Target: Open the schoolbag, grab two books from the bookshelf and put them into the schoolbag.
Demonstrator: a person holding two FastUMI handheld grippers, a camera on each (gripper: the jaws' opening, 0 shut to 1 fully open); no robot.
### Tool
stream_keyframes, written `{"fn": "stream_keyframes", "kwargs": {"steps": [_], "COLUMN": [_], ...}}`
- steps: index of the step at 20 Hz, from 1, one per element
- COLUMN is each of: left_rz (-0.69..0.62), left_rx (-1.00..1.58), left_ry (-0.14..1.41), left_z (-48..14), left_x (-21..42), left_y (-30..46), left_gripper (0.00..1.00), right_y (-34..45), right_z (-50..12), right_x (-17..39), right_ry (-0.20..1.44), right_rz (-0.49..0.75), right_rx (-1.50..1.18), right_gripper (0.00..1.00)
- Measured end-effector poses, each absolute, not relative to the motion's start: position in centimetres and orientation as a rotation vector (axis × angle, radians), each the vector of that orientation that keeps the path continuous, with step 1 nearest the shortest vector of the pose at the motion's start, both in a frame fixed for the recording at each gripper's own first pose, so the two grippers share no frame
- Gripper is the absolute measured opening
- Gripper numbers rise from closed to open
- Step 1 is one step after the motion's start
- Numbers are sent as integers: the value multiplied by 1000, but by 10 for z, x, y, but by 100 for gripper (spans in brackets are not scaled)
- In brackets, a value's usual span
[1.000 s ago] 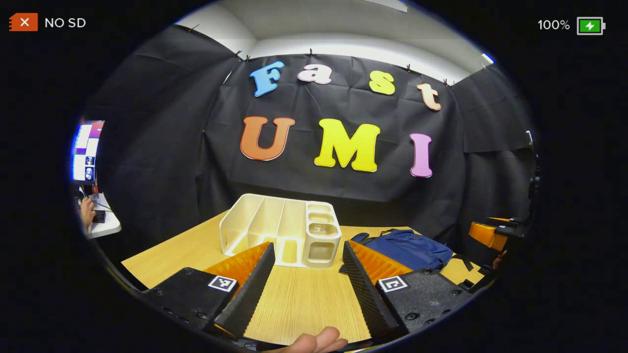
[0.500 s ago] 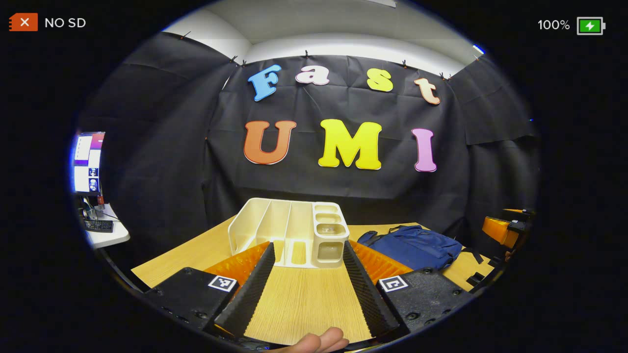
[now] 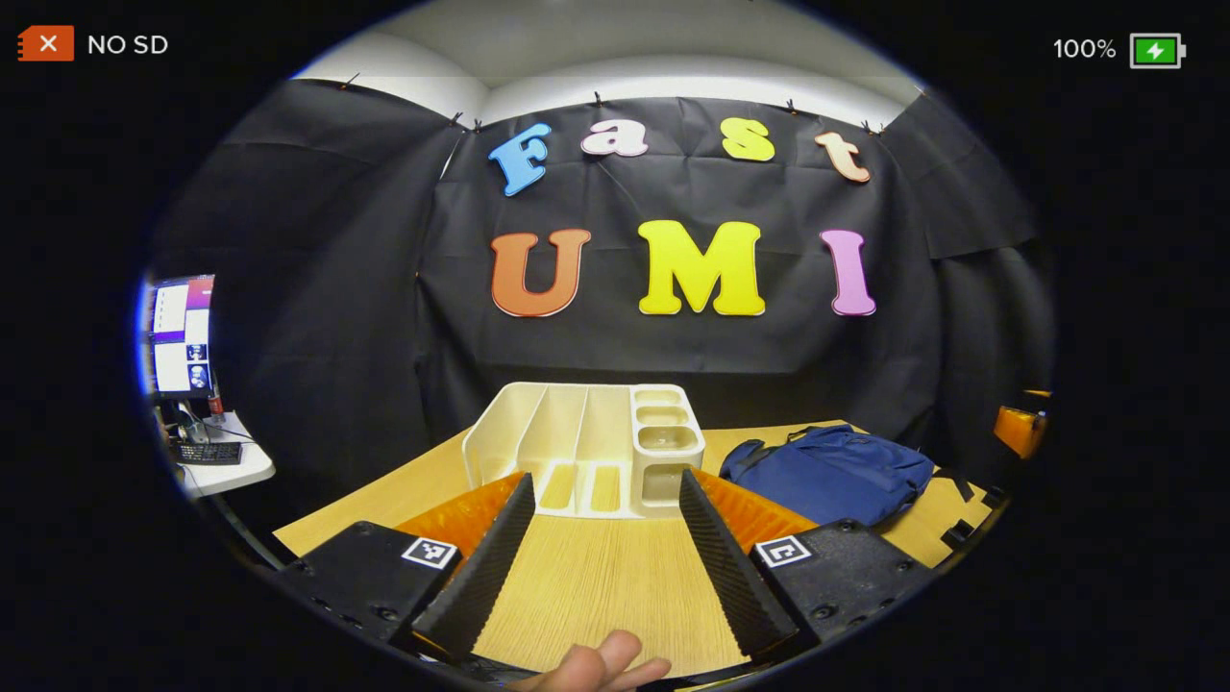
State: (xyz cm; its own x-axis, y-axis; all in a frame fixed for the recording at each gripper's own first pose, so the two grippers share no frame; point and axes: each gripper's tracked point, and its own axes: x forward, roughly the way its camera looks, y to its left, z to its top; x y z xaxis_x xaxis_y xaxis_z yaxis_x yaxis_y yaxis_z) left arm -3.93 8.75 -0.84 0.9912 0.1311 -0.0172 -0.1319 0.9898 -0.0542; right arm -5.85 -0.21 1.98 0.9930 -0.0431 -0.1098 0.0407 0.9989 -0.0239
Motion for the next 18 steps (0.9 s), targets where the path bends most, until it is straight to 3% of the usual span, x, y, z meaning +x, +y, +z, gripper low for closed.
{"fn": "stream_keyframes", "kwargs": {"steps": [1, 2, 10, 18], "left_rz": [130, 133, 122, 120], "left_rx": [-52, -52, -69, -59], "left_ry": [14, 20, 48, 42], "left_z": [-9, -9, -17, -18], "left_x": [-39, -39, -37, -37], "left_y": [88, 88, 88, 88], "left_gripper": [97, 97, 97, 97], "right_y": [-4, -5, -4, -4], "right_z": [22, 23, 18, 10], "right_x": [-59, -60, -59, -57], "right_ry": [106, 97, 103, 125], "right_rz": [-42, -39, -24, -25], "right_rx": [-19, -19, -34, -46], "right_gripper": [92, 98, 92, 95]}}
